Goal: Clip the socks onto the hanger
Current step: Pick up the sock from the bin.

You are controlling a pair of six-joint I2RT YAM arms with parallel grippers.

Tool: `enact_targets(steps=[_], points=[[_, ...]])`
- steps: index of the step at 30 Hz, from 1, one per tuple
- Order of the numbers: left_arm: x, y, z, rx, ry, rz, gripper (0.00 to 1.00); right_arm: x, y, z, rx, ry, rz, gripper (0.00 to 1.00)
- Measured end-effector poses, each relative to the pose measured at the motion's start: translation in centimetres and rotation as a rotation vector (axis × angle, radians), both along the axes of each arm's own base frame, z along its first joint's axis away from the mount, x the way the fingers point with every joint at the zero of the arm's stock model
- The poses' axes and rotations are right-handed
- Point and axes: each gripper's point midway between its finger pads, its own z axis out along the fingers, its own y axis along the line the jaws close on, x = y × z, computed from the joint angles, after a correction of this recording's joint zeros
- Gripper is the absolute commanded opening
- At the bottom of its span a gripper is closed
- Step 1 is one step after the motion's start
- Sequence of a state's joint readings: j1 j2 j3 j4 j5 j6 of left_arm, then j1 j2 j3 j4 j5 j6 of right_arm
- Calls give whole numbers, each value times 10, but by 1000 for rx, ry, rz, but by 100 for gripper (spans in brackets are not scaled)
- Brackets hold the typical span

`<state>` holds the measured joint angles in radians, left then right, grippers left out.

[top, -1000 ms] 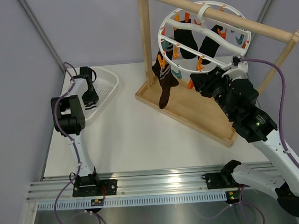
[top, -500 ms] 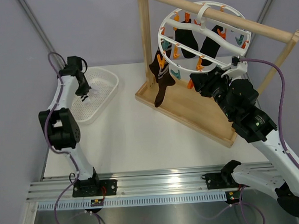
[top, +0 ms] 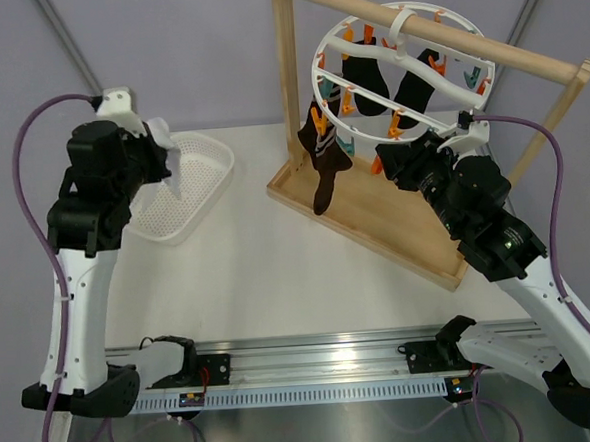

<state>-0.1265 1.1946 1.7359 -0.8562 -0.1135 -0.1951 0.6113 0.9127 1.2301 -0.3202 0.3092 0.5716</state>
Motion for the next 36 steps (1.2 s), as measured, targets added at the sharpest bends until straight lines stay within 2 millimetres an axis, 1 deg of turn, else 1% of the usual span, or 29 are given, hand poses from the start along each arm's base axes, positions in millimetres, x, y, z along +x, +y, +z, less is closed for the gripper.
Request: enact_targets(steps=[1, 3, 4, 5, 7, 8, 10, 12, 15, 18, 19, 21, 22, 23, 24, 26, 27, 28, 29, 31, 33, 35, 36], points=[[-11, -13, -10, 17, 24, -55, 0, 0, 0, 0, -1, -1, -3, 0], [-28, -37, -40, 54, 99, -164, 0, 0, -1, 1, -2, -2, -5, 0], [-36, -47, -56, 71, 143, -213, 0, 0, -2, 1, -3, -4, -7, 0], [-41, -52, -69, 83, 177, -237, 0, 0, -2, 2, -5, -5, -9, 0], [-50, -54, -97, 111, 255, -253, 0, 0, -3, 2, -7, -5, -14, 0], [-52, -51, -105, 123, 281, -243, 0, 0, -4, 2, -9, -4, -15, 0], [-52, -41, -114, 154, 313, -194, 0, -1, -5, 2, -11, -5, -16, 0], [-48, -34, -111, 169, 306, -154, 0, -2, -6, 2, -14, -6, -21, 0], [-33, -31, -99, 176, 276, -115, 0, -3, -8, 3, -15, -9, -23, 0], [-6, -25, -88, 176, 252, -59, 0, -5, -9, 5, -13, -14, -23, 0], [5, -19, -85, 172, 243, -27, 0, -5, -9, 5, -12, -14, -23, 0], [28, -2, -87, 160, 239, 47, 1, -5, -9, 5, -12, -15, -23, 0], [40, 9, -91, 154, 242, 89, 4, -5, -9, 5, -12, -14, -23, 0], [48, 15, -95, 149, 245, 115, 10, -5, -9, 5, -12, -14, -22, 0], [57, 25, -100, 146, 251, 148, 21, -5, -9, 5, -12, -14, -22, 0], [74, 39, -110, 135, 255, 196, 25, -5, -9, 5, -12, -14, -20, 0], [82, 43, -117, 129, 258, 212, 32, -5, -8, 5, -12, -14, -19, 0], [89, 46, -123, 125, 265, 222, 35, -5, -8, 5, -12, -13, -18, 0], [95, 48, -131, 118, 276, 232, 36, -5, -8, 5, -12, -13, -15, 0], [104, 52, -147, 109, 300, 248, 43, -5, -7, 5, -13, -13, -13, 0], [107, 56, -165, 102, 330, 258, 43, -5, -7, 5, -13, -13, -13, 0], [105, 58, -178, 97, 359, 263, 36, -5, -7, 5, -13, -13, -13, 0], [104, 60, -183, 92, 368, 265, 35, -5, -7, 5, -13, -13, -13, 0]])
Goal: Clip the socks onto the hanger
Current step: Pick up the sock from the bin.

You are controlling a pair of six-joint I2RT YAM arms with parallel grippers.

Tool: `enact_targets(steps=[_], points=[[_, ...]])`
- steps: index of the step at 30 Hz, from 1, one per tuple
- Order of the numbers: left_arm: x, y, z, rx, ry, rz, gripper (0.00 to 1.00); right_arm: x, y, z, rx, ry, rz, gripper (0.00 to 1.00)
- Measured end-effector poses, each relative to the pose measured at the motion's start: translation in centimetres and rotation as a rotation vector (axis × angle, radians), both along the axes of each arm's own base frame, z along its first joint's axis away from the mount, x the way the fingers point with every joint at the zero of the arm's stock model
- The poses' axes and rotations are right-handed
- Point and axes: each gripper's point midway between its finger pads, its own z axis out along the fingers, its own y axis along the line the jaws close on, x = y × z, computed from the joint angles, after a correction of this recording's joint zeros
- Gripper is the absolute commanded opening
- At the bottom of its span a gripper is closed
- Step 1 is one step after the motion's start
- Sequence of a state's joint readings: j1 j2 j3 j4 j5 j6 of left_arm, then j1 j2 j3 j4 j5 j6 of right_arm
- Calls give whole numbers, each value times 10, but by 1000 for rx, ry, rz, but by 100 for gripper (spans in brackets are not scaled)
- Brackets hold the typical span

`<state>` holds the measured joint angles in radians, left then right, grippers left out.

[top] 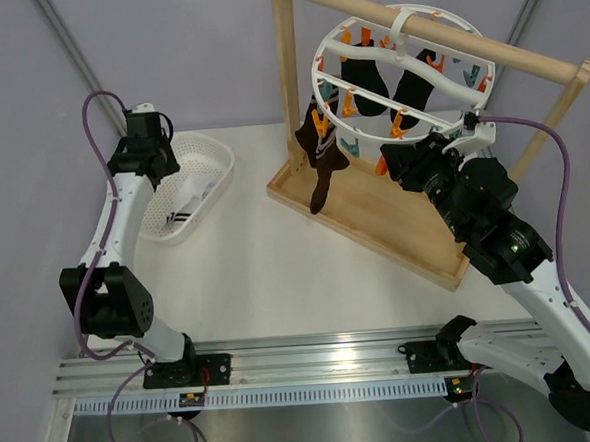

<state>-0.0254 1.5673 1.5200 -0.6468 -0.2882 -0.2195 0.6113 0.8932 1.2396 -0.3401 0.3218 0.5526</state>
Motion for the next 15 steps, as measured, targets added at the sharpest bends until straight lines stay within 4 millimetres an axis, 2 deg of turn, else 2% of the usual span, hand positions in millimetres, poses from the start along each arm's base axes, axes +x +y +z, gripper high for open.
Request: enact_targets(steps=[3, 6, 9, 12, 15], points=[[0, 2, -3, -12, 0, 3, 31, 0, 0, 0, 0, -1, 0, 0], [3, 2, -1, -19, -12, 2, 43, 0, 0, 0, 0, -1, 1, 0], [5, 2, -5, -27, -7, 3, 44, 0, 0, 0, 0, -1, 2, 0], [13, 1, -25, -44, 32, -4, 44, 0, 0, 0, 0, -1, 2, 0], [25, 4, -60, -66, 111, -5, 44, -1, 1, 0, 1, -2, 9, 0]])
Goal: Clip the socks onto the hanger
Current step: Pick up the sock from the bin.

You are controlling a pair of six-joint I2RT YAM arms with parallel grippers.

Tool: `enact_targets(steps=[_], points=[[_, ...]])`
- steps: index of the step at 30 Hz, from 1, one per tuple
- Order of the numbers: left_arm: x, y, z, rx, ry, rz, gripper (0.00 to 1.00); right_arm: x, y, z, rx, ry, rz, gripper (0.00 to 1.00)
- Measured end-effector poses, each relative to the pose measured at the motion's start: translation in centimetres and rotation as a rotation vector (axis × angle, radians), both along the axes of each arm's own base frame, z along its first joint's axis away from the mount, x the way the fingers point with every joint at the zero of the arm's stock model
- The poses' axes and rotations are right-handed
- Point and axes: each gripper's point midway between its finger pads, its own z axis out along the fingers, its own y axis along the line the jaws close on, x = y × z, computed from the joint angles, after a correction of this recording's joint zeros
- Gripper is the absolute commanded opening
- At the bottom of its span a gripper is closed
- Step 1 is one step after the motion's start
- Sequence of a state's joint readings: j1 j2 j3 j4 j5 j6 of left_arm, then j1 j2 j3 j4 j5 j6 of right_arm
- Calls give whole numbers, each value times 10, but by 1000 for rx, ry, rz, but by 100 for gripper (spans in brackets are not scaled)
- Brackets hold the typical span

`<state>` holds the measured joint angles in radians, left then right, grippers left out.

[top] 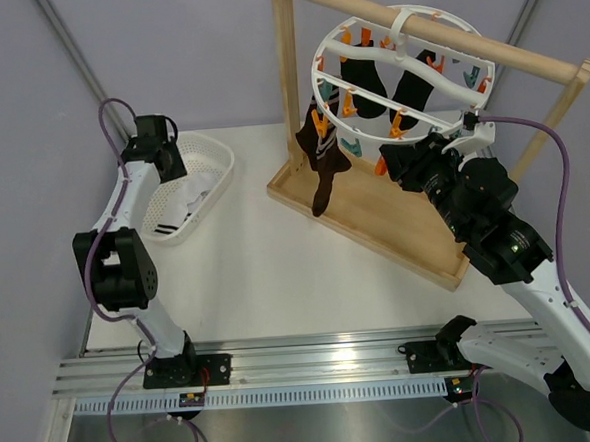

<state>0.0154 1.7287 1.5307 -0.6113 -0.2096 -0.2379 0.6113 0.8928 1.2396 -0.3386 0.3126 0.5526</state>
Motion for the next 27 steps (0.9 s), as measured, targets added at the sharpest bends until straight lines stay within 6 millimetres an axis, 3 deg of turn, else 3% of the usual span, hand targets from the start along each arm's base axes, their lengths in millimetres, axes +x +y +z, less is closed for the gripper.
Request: enact_targets(steps=[5, 8, 16, 22, 27], points=[[10, 2, -71, -33, 171, 3, 43, -1, 1, 1, 1, -2, 10, 0], [3, -2, -95, -60, 240, 1, 43, -2, 1, 1, 2, -3, 11, 0], [2, -7, -99, -98, 251, 15, 41, -2, 1, 2, 3, -5, 11, 0], [-1, -4, -115, -111, 291, 43, 40, -2, 1, 2, 5, -7, 12, 0], [-4, -2, -130, -119, 326, 59, 31, -2, 2, 2, 5, -7, 16, 0]])
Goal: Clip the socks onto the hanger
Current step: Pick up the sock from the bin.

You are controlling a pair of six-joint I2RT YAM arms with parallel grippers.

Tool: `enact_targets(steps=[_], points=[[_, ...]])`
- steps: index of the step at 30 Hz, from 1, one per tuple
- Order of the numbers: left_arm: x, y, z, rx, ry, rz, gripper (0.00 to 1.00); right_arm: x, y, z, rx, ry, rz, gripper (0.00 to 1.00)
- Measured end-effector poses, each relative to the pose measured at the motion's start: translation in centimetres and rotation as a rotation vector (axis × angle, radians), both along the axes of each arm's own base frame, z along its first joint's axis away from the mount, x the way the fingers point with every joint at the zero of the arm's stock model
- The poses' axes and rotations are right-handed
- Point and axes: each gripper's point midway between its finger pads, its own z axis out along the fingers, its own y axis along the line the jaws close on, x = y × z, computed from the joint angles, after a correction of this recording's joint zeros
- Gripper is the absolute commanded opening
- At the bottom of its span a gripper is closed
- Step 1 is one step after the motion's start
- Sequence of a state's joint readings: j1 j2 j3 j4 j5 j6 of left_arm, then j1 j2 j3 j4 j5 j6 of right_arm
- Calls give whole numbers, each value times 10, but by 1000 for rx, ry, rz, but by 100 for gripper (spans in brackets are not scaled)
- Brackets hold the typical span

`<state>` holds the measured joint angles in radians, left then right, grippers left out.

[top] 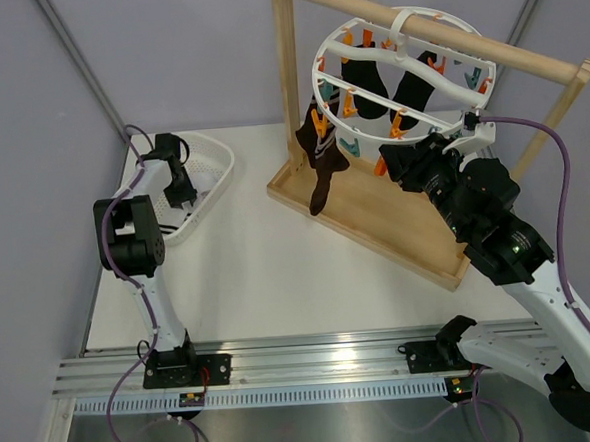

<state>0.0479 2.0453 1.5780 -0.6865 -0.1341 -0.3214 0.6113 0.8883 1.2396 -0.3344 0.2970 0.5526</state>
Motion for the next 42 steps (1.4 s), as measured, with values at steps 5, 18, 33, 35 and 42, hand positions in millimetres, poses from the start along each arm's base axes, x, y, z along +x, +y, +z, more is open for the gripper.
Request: enact_targets(steps=[5, 18, 33, 35, 42], points=[[0, -1, -2, -7, 3, 13, 9, 0, 0, 0, 0, 0, 0, 0], [0, 4, 20, 8, -39, 25, 0, 0, 0, 0, 0, 0, 0, 0], [-51, -10, 273, 61, -594, -56, 0, -1, -1, 1, 1, -5, 0, 0], [-69, -23, 291, 49, -638, -96, 0, -1, -1, 2, 0, -6, 0, 0], [-140, -105, 305, -105, -676, -380, 0, -3, -2, 3, 0, -12, -1, 0]])
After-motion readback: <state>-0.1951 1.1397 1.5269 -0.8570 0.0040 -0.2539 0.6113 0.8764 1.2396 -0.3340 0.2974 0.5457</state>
